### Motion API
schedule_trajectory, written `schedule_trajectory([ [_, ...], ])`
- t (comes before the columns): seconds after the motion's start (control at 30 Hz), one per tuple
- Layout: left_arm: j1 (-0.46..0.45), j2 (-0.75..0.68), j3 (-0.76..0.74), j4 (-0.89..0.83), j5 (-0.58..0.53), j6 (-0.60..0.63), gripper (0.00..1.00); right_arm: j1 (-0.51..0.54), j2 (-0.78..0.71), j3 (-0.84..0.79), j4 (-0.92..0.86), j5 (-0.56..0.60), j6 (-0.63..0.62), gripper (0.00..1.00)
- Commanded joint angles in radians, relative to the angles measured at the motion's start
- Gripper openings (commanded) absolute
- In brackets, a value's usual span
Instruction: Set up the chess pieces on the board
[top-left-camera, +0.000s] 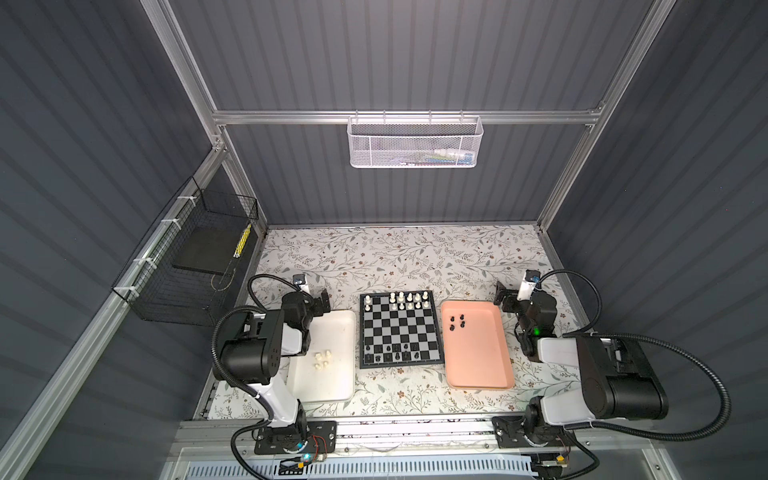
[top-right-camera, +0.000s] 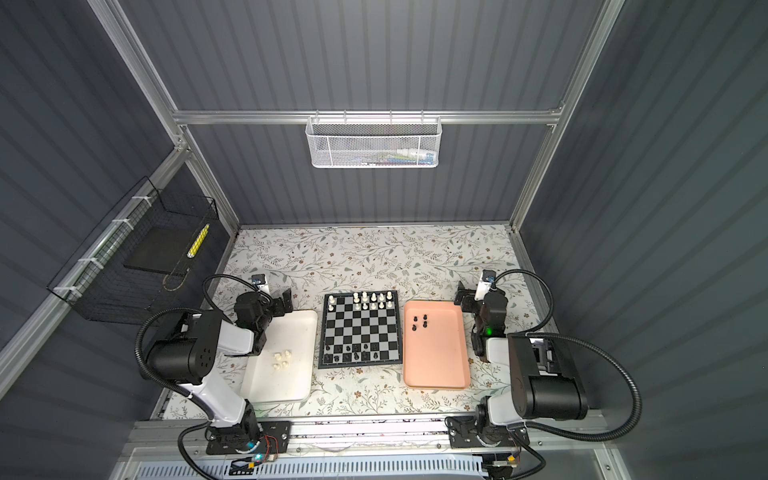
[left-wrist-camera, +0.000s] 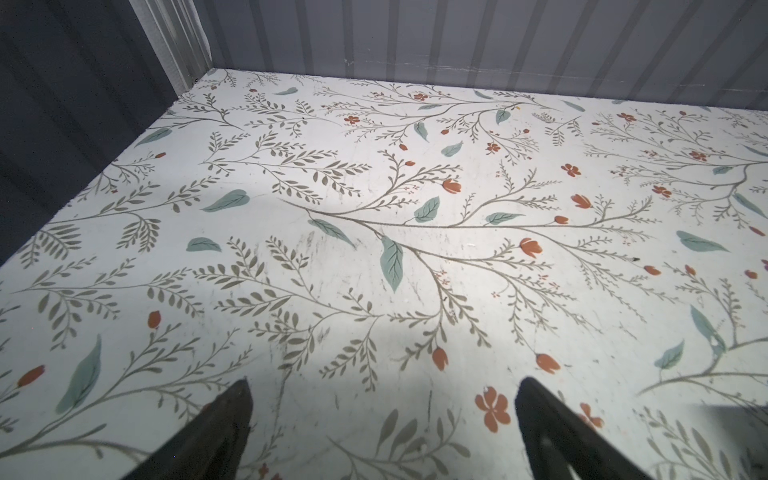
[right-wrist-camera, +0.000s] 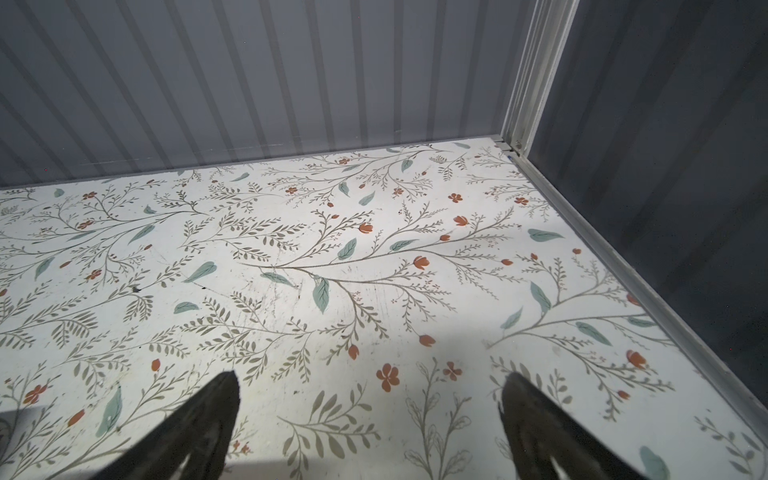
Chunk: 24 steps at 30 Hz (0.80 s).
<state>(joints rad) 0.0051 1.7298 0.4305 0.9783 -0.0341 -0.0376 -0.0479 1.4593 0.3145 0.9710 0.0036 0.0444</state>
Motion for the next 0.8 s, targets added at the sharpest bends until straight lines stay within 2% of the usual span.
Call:
schedule_trajectory([
  [0.0,-0.009,-0.013,0.026,-0.032,-0.005,0.030,1.00,-0.004,-0.002,0.009,0.003,0.039,0.015,0.99],
  [0.07,-0.025,-0.013,0.042,-0.068,-0.013,0.047,0.99,-0.004,-0.002,0.003,0.014,0.068,0.022,0.99],
  [0.37,-0.027,-0.015,0.034,-0.054,-0.017,0.046,1.00,-0.004,-0.004,0.003,0.014,0.069,0.023,0.99],
  [0.47,-0.027,-0.042,0.034,-0.067,-0.053,0.027,0.99,-0.004,-0.005,0.001,0.015,0.083,0.027,0.99],
  [0.6,-0.027,-0.119,0.043,-0.152,-0.053,0.028,1.00,-0.004,-0.029,0.008,-0.015,0.124,0.042,0.99],
  [0.77,-0.027,-0.170,0.110,-0.324,-0.032,0.040,1.00,-0.004,-0.105,0.068,-0.190,0.157,0.054,0.99],
])
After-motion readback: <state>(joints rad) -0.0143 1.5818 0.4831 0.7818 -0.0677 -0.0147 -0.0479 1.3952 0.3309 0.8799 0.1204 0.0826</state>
